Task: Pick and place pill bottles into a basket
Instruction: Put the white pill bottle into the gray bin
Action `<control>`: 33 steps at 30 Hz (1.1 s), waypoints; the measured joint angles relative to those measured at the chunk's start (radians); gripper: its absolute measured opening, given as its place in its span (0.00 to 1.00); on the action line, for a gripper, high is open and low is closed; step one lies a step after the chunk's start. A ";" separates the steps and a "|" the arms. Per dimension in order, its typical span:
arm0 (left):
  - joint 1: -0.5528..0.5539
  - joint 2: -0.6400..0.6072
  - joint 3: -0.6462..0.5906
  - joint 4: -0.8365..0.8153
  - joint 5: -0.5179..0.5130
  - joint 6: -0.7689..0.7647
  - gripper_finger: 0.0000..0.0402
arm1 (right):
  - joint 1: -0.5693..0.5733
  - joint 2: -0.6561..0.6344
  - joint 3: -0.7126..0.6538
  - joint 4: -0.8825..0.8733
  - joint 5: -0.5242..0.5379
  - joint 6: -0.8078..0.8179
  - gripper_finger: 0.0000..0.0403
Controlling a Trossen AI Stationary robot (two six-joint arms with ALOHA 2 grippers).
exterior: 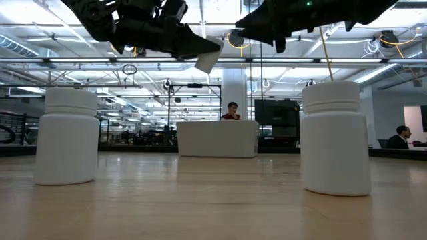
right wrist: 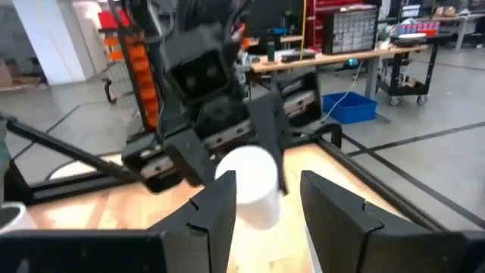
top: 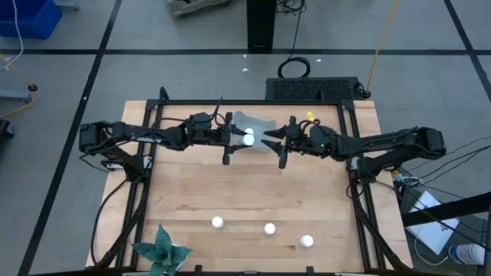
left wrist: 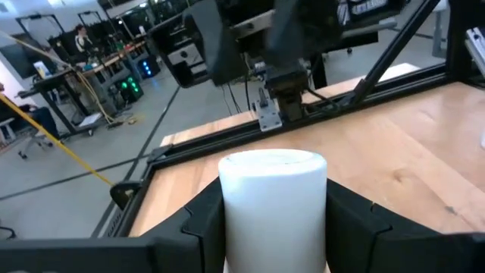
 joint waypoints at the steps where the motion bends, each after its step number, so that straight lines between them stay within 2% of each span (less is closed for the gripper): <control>1: 0.000 0.000 0.000 -0.007 -0.003 0.001 0.41 | 0.003 0.011 -0.001 0.001 0.000 -0.002 0.35; 6: 0.000 0.000 0.000 -0.077 -0.036 0.012 0.41 | 0.003 0.031 -0.001 0.006 0.001 0.011 0.35; 11: 0.000 0.000 0.018 -0.192 -0.113 0.048 0.41 | 0.003 0.029 -0.001 0.005 0.001 0.024 0.35; 16: 0.006 0.015 0.246 -0.661 -0.259 0.082 0.41 | 0.003 0.026 0.000 0.000 0.001 0.024 0.35; 19: 0.003 0.032 0.370 -0.860 -0.331 0.120 0.41 | 0.000 0.026 0.000 0.000 0.002 0.024 0.35; 24: 0.008 0.024 0.516 -1.053 -0.375 0.175 0.41 | 0.000 0.026 0.000 -0.002 0.007 0.024 0.35; 33: -0.018 0.028 0.529 -1.052 -0.344 0.163 0.41 | -0.002 0.055 0.001 0.086 -0.027 0.028 0.35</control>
